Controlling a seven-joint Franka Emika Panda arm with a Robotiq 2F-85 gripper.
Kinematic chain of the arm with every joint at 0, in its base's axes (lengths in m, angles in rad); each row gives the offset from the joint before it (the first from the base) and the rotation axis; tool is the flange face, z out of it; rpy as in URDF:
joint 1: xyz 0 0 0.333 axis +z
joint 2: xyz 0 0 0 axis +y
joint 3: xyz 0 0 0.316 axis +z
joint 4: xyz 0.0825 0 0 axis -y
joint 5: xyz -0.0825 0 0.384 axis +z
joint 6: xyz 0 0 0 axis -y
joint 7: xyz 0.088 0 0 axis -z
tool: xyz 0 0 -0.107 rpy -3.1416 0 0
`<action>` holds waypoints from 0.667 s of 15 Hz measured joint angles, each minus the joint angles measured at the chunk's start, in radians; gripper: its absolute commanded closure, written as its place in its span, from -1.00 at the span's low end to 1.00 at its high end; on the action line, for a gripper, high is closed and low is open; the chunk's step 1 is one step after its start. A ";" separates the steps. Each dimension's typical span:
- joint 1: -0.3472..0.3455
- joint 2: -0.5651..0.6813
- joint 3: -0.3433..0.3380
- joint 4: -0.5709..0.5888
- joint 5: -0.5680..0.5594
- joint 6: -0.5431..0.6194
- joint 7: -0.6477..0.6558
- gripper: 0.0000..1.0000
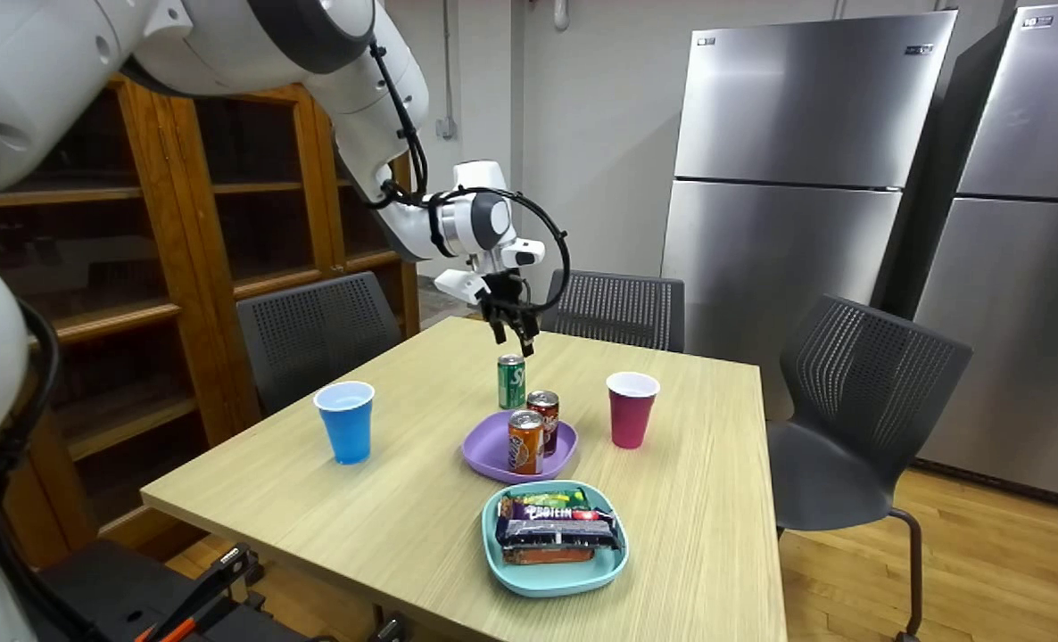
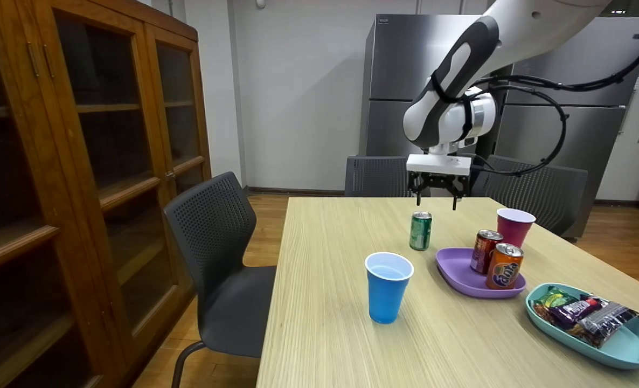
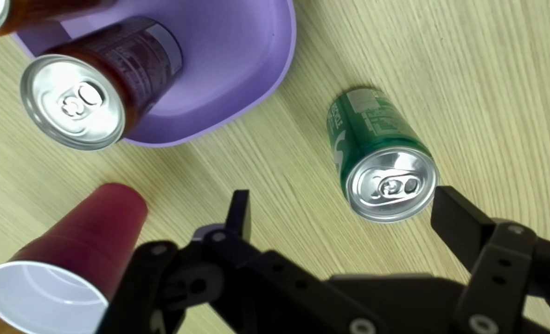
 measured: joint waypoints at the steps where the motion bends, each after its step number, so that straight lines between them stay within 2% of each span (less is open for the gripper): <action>1: 0.000 0.017 0.002 0.023 0.000 -0.009 0.000 -1.00; 10: 0.001 0.156 0.007 0.223 0.001 -0.116 0.000 -1.00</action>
